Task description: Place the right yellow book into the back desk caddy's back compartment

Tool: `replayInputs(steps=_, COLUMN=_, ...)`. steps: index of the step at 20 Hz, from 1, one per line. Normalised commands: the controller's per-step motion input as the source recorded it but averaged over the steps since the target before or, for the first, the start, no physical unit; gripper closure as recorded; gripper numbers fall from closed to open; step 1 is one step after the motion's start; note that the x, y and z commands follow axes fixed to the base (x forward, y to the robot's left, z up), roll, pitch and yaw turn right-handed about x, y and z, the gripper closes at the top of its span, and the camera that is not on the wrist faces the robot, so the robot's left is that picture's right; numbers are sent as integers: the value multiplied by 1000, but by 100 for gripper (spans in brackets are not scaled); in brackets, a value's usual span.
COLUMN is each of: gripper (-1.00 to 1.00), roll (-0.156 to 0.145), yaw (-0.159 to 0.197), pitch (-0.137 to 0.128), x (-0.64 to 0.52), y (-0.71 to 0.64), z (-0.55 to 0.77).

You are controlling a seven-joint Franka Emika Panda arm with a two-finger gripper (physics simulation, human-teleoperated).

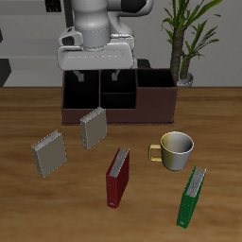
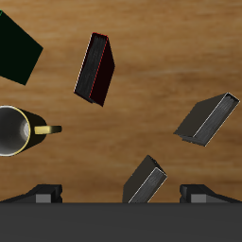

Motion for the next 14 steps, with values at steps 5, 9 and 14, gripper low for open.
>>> replayInputs(steps=5, gripper=-100, roll=-61, yaw=-60, pitch=-10, x=202, y=-657, z=-124)
replayInputs(steps=9, gripper=-100, roll=-33, yaw=-14, pitch=-20, x=184, y=-486, z=-207)
replayInputs(steps=14, gripper=-100, roll=-55, yaw=-49, pitch=-30, x=170, y=-346, z=-114)
